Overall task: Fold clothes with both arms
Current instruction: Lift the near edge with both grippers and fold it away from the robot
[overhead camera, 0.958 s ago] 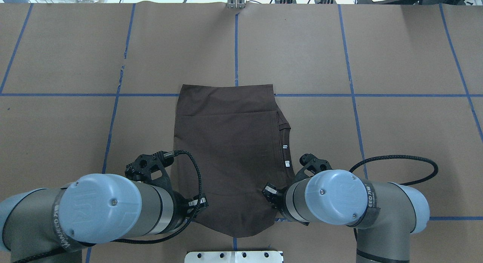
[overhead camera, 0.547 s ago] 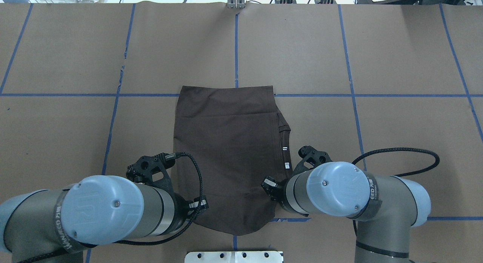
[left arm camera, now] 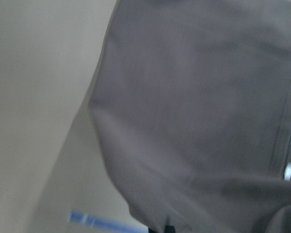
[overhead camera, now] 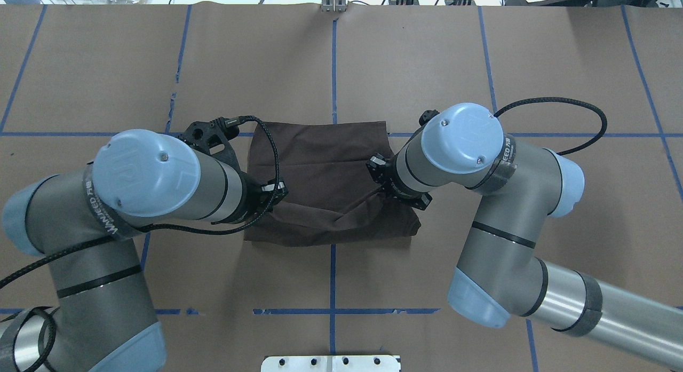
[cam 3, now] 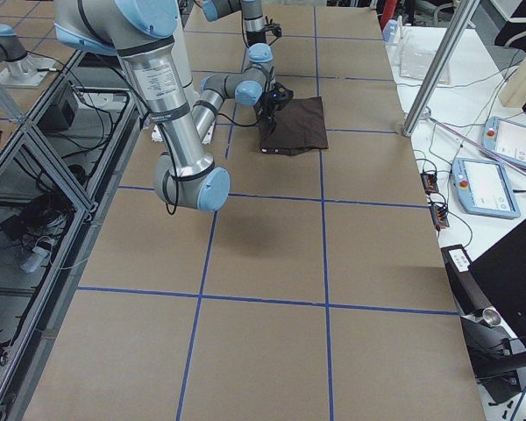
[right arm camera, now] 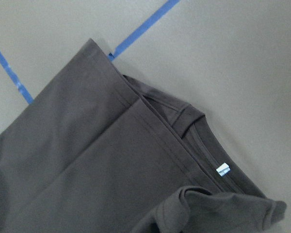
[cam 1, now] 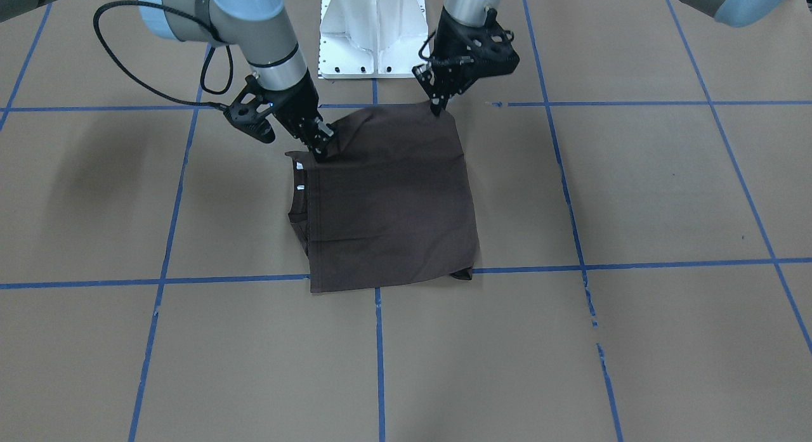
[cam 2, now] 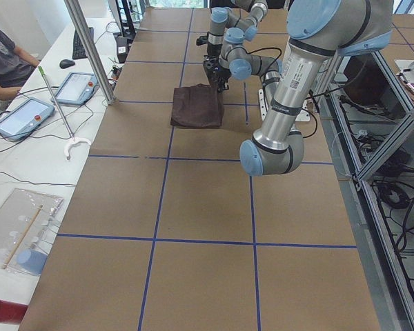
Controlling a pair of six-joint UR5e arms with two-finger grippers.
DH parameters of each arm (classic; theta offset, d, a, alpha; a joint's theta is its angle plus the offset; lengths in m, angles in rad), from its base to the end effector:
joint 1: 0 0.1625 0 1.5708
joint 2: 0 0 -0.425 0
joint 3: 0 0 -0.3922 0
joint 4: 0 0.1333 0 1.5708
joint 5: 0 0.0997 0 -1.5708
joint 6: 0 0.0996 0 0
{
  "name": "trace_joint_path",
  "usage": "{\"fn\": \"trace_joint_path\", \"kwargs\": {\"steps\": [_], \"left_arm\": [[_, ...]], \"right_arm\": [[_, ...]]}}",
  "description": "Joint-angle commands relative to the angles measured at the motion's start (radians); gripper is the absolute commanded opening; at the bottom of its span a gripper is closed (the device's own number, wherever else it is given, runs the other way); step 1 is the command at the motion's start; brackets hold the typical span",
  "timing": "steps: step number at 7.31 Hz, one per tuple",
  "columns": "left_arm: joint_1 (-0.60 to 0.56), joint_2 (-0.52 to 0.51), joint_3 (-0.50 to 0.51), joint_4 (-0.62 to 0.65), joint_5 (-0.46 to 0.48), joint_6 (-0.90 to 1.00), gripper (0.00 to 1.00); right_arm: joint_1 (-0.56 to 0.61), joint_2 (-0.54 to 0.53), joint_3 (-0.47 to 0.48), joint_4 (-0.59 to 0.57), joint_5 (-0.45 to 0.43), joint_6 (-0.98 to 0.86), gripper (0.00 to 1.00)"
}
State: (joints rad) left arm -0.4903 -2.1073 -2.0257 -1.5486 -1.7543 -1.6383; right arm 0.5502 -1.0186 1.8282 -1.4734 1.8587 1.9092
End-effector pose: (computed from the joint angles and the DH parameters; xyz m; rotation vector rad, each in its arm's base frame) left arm 0.4479 -0.3696 0.1728 0.0379 0.9881 -0.4232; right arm -0.4822 -0.4190 0.2207 -0.1748 -0.9436 0.6908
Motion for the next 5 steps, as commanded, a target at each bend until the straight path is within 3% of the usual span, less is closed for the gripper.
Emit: {"fn": "trace_joint_path", "kwargs": {"steps": [1,2,5], "left_arm": [[-0.062,-0.007,0.151,-0.146,-0.007,0.011,0.0],[-0.074,-0.026,0.203,-0.181,-0.007,0.011,0.0],[-0.106,-0.043,0.226,-0.218,-0.007,0.012,0.0]], "right_arm": [[0.06,0.056,-0.168,0.108,0.031,-0.002,0.0],[0.068,0.092,-0.212,0.108,0.031,-0.002,0.0],[0.092,0.106,-0.294,0.18,0.034,-0.004,0.0]]}}
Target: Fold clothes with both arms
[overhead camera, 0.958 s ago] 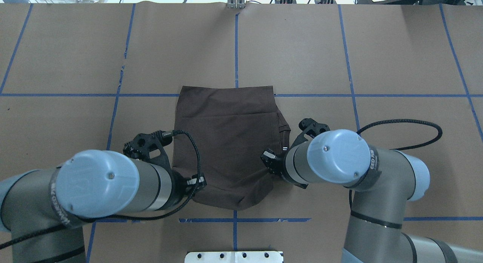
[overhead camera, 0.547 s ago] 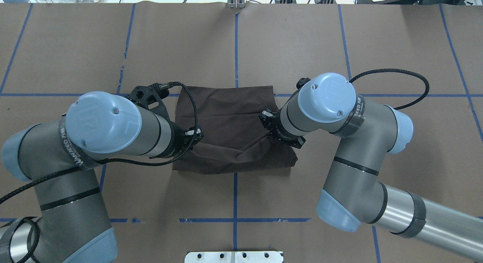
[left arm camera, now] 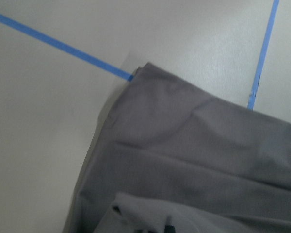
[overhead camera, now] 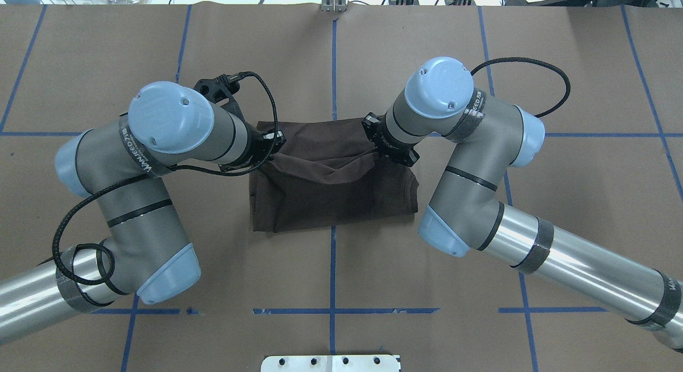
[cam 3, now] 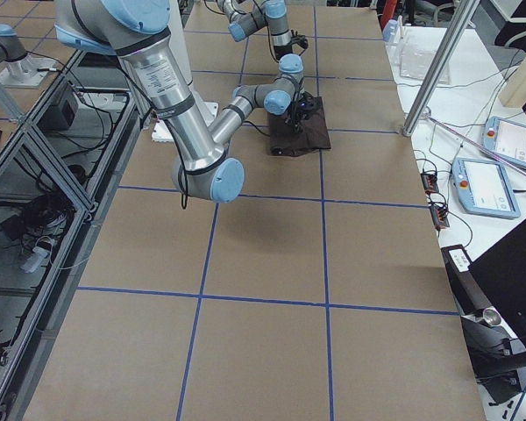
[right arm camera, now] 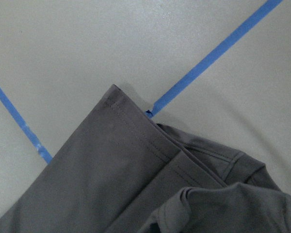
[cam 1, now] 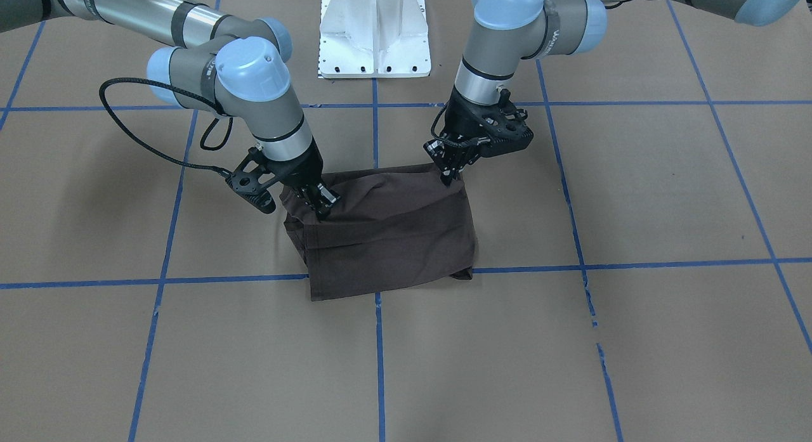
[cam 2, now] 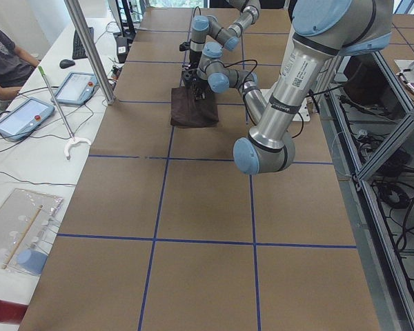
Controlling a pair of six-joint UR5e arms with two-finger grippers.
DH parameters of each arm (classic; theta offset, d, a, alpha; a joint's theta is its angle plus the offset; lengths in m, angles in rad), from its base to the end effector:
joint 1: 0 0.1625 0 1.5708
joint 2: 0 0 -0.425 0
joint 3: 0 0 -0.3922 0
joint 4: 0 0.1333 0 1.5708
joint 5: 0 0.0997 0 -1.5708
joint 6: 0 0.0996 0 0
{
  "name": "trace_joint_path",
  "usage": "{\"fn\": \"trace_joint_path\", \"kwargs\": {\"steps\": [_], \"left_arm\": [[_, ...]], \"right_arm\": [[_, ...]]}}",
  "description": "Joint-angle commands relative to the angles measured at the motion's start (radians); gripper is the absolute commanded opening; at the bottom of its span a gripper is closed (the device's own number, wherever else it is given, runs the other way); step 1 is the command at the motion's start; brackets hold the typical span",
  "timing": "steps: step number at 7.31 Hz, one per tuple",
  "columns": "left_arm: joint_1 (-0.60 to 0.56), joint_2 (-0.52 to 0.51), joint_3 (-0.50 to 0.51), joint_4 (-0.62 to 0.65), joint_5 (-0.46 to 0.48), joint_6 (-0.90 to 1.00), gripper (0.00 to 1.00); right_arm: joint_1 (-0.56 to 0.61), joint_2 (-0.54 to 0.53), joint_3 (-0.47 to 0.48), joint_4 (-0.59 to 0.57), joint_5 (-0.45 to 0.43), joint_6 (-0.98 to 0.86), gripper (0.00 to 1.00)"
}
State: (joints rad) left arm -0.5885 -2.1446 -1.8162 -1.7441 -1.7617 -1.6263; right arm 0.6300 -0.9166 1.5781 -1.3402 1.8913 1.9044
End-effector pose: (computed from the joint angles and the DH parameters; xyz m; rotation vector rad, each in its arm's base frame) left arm 0.4646 -0.4476 0.2029 0.0928 1.0115 -0.4938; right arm -0.5090 -0.4973 0.2406 -0.1692 -0.9418 0.7486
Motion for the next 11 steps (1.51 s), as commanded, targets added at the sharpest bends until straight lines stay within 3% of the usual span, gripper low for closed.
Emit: {"fn": "trace_joint_path", "kwargs": {"steps": [1,2,3,4,7,8,10,11], "left_arm": [[-0.013,-0.012,0.055,-0.056,0.001,0.002,0.0],[-0.025,-0.032,0.104,-0.075,0.002,0.002,0.0],[-0.031,-0.043,0.13,-0.075,0.005,0.0,0.02],[-0.043,-0.058,0.199,-0.115,0.01,0.073,0.99],[-0.152,-0.092,0.319,-0.189,-0.001,0.239,1.0],[-0.16,-0.092,0.318,-0.192,-0.019,0.258,1.0],[-0.217,-0.089,0.313,-0.19,-0.155,0.311,1.0],[-0.238,-0.083,0.299,-0.189,-0.163,0.333,1.0]], "right_arm": [[0.035,0.028,-0.094,0.067,0.023,0.001,0.0],[0.062,0.074,-0.162,0.067,0.06,-0.002,0.06],[0.071,0.112,-0.218,0.067,0.061,-0.016,0.69],[0.083,0.143,-0.28,0.067,0.063,-0.06,1.0],[0.142,0.153,-0.316,0.068,0.164,-0.117,1.0],[0.143,0.147,-0.287,0.067,0.178,-0.125,1.0],[0.148,0.101,-0.141,0.049,0.245,-0.153,1.0],[0.145,0.082,-0.082,0.026,0.25,-0.157,1.0]]}}
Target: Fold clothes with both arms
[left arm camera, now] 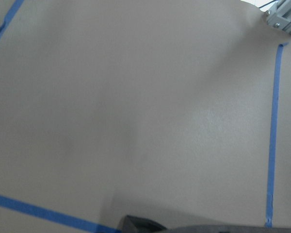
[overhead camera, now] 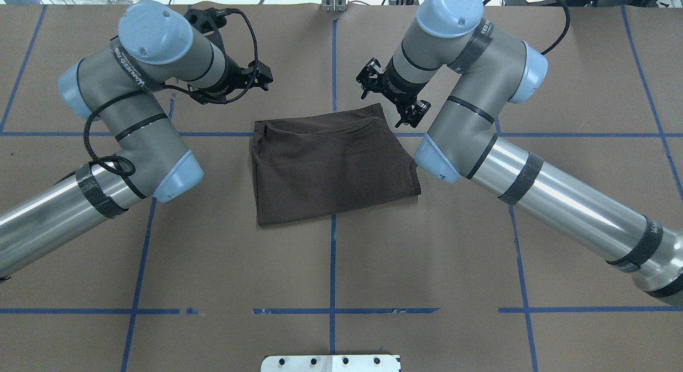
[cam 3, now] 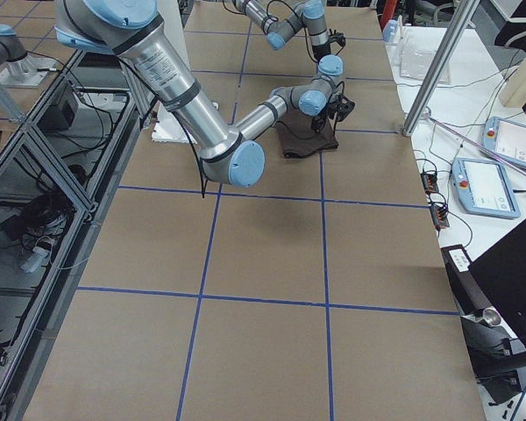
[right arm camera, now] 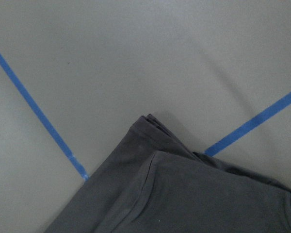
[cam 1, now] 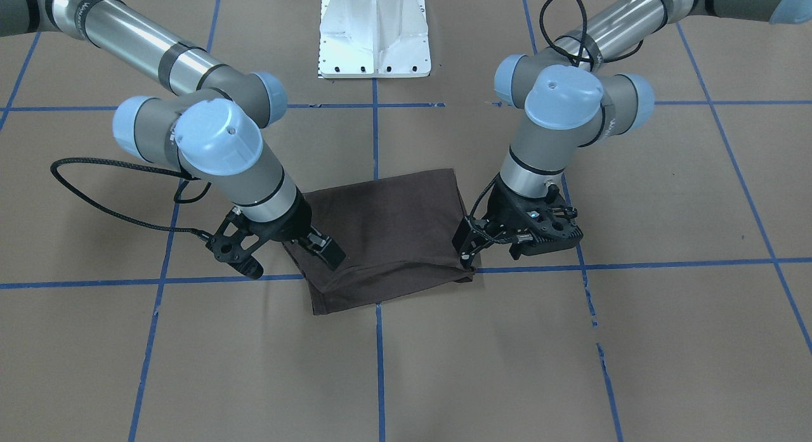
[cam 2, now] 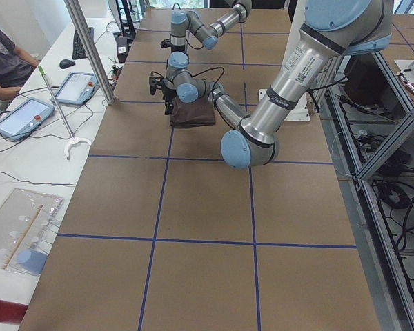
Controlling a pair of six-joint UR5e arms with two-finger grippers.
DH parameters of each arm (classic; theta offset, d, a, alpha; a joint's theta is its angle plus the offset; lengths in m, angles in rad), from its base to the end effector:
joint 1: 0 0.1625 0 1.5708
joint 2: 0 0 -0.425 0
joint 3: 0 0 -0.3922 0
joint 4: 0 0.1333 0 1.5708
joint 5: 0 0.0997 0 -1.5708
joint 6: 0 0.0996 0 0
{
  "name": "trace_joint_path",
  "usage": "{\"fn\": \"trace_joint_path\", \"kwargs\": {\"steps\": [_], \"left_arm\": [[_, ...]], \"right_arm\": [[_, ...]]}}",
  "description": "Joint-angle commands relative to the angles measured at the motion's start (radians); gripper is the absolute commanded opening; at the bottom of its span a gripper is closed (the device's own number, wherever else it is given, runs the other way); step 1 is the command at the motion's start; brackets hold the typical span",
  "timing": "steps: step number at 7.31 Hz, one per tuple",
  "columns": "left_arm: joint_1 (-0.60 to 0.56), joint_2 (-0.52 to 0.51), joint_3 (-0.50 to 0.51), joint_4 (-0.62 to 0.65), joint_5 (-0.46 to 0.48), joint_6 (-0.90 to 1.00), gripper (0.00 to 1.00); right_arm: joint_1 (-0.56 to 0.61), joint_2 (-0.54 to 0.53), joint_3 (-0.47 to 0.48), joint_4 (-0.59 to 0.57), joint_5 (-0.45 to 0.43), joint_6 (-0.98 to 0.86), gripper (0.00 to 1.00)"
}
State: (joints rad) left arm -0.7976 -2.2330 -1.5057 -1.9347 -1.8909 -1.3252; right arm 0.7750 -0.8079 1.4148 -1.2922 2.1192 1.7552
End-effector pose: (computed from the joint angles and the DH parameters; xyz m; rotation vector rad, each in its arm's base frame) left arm 0.4301 -0.5867 0.2496 0.2199 0.9774 -0.3517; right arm -0.4751 -0.5792 0.2226 -0.2424 -0.9899 0.6345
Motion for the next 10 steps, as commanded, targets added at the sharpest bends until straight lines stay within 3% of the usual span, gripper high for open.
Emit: {"fn": "trace_joint_path", "kwargs": {"steps": [1,2,4,5,8,10], "left_arm": [[-0.055,0.016,-0.046,0.016,-0.043,0.07,1.0],[-0.089,0.112,-0.138,0.016,-0.095,0.124,1.0],[-0.17,0.292,-0.298,0.042,-0.142,0.335,1.0],[-0.226,0.359,-0.333,0.062,-0.143,0.453,1.0],[-0.483,0.513,-0.333,0.141,-0.146,1.044,1.0],[-0.624,0.597,-0.332,0.213,-0.23,1.285,1.0]], "right_arm": [[-0.009,-0.019,0.108,-0.065,0.021,-0.026,1.0],[-0.01,-0.026,0.165,-0.144,0.016,-0.116,1.0],[0.047,-0.033,0.235,-0.392,-0.004,-0.492,1.0],[0.108,-0.083,0.263,-0.433,-0.001,-0.683,1.0],[0.39,-0.357,0.308,-0.432,0.083,-1.246,1.0],[0.539,-0.556,0.299,-0.435,0.133,-1.626,1.0]]}}
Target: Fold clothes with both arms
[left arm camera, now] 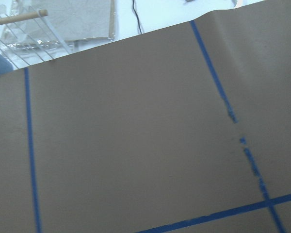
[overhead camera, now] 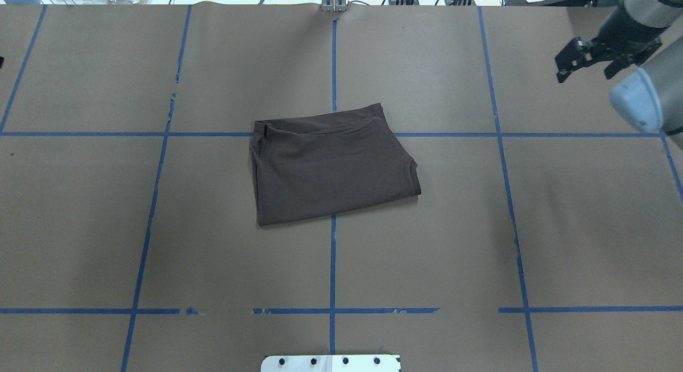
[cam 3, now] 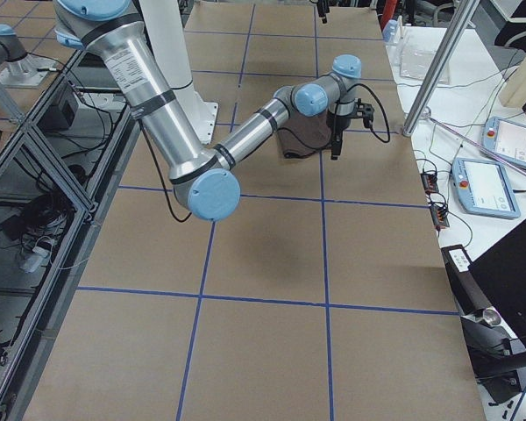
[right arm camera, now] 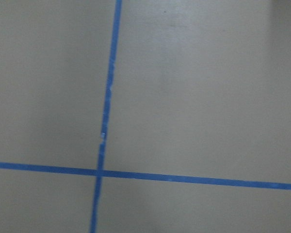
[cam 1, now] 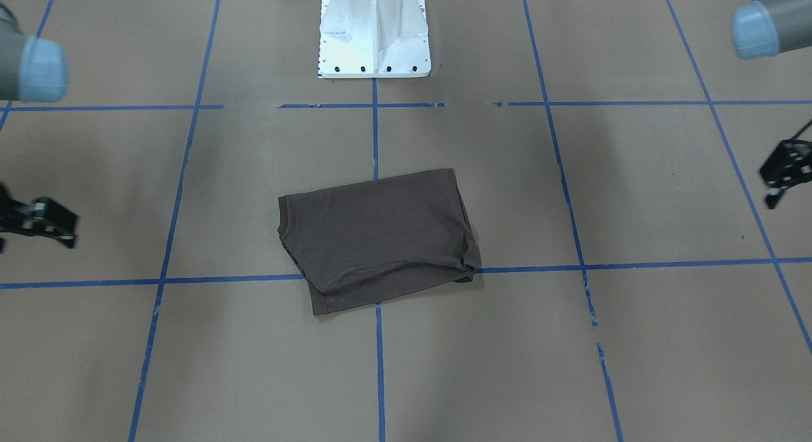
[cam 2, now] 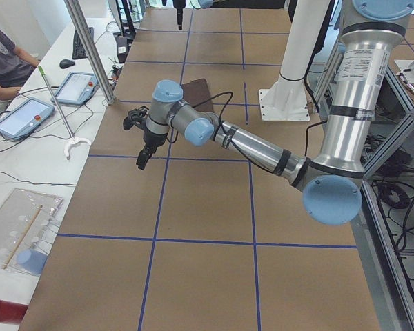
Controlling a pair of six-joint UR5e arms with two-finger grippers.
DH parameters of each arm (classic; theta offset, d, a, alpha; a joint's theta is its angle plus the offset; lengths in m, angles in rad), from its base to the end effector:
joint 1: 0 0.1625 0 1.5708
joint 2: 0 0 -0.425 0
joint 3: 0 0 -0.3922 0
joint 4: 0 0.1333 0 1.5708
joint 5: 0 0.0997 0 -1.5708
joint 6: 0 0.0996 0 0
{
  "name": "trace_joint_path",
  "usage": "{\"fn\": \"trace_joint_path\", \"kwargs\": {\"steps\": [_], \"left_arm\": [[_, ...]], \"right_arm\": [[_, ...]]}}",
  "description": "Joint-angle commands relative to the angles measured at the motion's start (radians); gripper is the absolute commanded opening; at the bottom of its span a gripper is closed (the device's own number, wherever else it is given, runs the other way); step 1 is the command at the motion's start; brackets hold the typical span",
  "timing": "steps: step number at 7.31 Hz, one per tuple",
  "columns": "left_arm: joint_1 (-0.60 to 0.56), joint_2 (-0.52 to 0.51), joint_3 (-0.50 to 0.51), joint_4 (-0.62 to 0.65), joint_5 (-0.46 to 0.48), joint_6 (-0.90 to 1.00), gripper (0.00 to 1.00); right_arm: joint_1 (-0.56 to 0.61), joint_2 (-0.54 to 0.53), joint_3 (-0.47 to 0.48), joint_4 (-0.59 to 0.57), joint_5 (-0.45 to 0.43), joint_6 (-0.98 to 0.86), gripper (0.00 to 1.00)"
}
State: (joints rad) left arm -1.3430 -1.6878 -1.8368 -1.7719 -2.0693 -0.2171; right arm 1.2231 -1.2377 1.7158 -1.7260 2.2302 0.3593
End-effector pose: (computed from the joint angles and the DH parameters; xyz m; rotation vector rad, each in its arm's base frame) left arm 0.0396 -0.5501 0.4560 0.4510 0.5984 0.1558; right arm -0.1388 -0.5950 0.4267 0.0656 -0.7208 -0.0954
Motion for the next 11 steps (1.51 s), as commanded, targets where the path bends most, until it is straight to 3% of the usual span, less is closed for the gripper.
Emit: {"fn": "trace_joint_path", "kwargs": {"steps": [1,2,3,5,7,8,11], "left_arm": [[-0.14,0.062,0.005,0.137,-0.051,0.355,1.0],[-0.219,0.118,0.014,0.149,-0.098,0.422,1.0],[-0.228,0.134,0.025,0.132,-0.232,0.379,1.0],[-0.229,0.157,0.048,0.109,-0.218,0.384,1.0],[-0.232,0.175,0.105,0.121,-0.215,0.387,1.0],[-0.232,0.175,0.163,0.12,-0.221,0.389,1.0],[-0.232,0.175,0.168,0.12,-0.221,0.389,1.0]], "right_arm": [[0.175,-0.235,0.001,0.009,0.022,-0.318,1.0],[0.238,-0.308,-0.011,0.011,0.029,-0.316,1.0],[0.257,-0.284,0.005,0.017,0.061,-0.316,1.0],[0.274,-0.31,0.051,0.06,0.052,-0.324,1.0],[0.282,-0.373,0.041,0.074,0.233,-0.318,1.0],[0.291,-0.416,0.041,0.078,0.235,-0.321,1.0],[0.355,-0.48,0.033,0.083,0.227,-0.333,1.0]]}}
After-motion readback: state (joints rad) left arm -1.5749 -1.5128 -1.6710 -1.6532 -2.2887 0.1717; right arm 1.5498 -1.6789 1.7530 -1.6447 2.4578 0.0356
